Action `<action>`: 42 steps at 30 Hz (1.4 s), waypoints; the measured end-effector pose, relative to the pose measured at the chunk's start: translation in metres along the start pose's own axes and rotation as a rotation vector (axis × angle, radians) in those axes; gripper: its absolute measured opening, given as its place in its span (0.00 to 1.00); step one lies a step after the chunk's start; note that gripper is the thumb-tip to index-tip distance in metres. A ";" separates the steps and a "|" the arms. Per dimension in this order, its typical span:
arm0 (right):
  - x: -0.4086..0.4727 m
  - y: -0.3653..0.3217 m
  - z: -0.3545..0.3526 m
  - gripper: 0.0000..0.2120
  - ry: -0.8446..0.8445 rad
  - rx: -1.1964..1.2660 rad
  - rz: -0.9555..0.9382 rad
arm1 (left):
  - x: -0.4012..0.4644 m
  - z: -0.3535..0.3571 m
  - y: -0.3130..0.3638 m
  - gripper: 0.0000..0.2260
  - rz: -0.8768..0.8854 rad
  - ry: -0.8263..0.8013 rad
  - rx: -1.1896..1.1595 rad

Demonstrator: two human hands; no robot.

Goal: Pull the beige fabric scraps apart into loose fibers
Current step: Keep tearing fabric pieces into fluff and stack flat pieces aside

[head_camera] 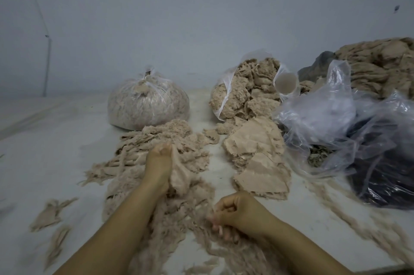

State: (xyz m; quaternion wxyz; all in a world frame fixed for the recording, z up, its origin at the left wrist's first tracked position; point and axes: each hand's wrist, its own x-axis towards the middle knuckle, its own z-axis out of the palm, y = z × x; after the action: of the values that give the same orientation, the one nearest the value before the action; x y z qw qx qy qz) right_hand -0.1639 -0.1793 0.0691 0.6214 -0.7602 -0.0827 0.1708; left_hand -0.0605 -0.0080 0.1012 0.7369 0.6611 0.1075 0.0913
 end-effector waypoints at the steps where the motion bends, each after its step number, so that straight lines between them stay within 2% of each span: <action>1: 0.000 -0.003 0.001 0.07 0.002 -0.058 0.002 | -0.004 0.002 0.000 0.14 0.008 -0.049 0.005; 2: 0.001 -0.008 0.003 0.08 0.034 -0.100 -0.007 | -0.009 0.006 -0.002 0.13 0.029 -0.104 0.014; 4: 0.006 -0.016 0.006 0.15 0.139 -0.070 -0.040 | -0.020 0.017 -0.007 0.11 0.066 -0.215 0.021; 6: 0.014 -0.017 0.008 0.15 0.221 0.184 -0.049 | -0.030 0.024 -0.011 0.12 0.103 -0.294 0.010; 7: 0.017 -0.015 0.006 0.13 0.257 0.278 -0.060 | -0.031 0.026 -0.012 0.13 0.129 -0.290 0.018; 9: 0.017 -0.009 -0.003 0.11 0.301 0.264 -0.055 | -0.027 0.024 -0.010 0.13 0.175 -0.184 0.016; 12: 0.008 -0.004 -0.016 0.10 0.227 0.099 0.044 | -0.015 0.013 -0.006 0.13 0.154 -0.072 -0.025; 14: 0.006 -0.004 -0.016 0.12 0.139 0.063 0.081 | -0.017 0.013 -0.006 0.12 0.145 -0.106 -0.021; 16: 0.011 -0.008 -0.008 0.17 0.142 0.114 0.060 | -0.026 0.023 -0.011 0.12 0.133 -0.159 -0.026; 18: 0.020 -0.011 0.001 0.15 0.245 0.319 -0.027 | -0.035 0.034 -0.017 0.12 0.130 -0.251 -0.013; 20: 0.026 -0.011 0.001 0.10 0.466 0.528 -0.108 | -0.038 0.037 -0.022 0.10 0.194 -0.300 0.083; 21: 0.027 -0.010 -0.003 0.07 0.577 0.554 -0.145 | -0.036 0.035 -0.023 0.09 0.244 -0.284 0.155; 24: 0.025 -0.003 -0.016 0.08 0.732 0.477 -0.214 | -0.028 0.027 -0.025 0.10 0.343 -0.239 0.287; 27: 0.025 0.002 -0.024 0.10 0.748 0.440 -0.228 | -0.026 0.026 -0.029 0.11 0.395 -0.255 0.409; 31: 0.029 0.005 -0.045 0.06 0.808 0.402 -0.189 | -0.019 0.025 -0.031 0.14 0.502 -0.252 0.566; 34: 0.031 0.012 -0.072 0.08 0.848 0.328 -0.129 | -0.008 0.012 -0.028 0.16 0.476 -0.203 0.570; 37: 0.032 0.023 -0.094 0.14 0.890 0.111 -0.052 | 0.001 -0.008 -0.027 0.17 0.485 -0.211 0.643; 39: 0.029 0.027 -0.098 0.15 1.011 -0.212 0.008 | 0.005 -0.022 -0.027 0.15 0.521 -0.217 0.715; 40: 0.026 0.026 -0.094 0.15 1.063 -0.362 -0.005 | 0.006 -0.029 -0.028 0.13 0.539 -0.226 0.755; 42: 0.021 0.025 -0.075 0.13 1.066 -0.485 -0.187 | 0.008 -0.042 -0.030 0.05 0.591 -0.281 0.837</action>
State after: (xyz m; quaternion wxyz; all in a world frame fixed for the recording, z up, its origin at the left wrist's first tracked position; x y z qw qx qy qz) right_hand -0.1194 -0.2466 0.0543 0.3981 -0.8510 0.1376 -0.3137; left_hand -0.0651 0.0305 0.0671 0.3603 0.9066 -0.1557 0.1548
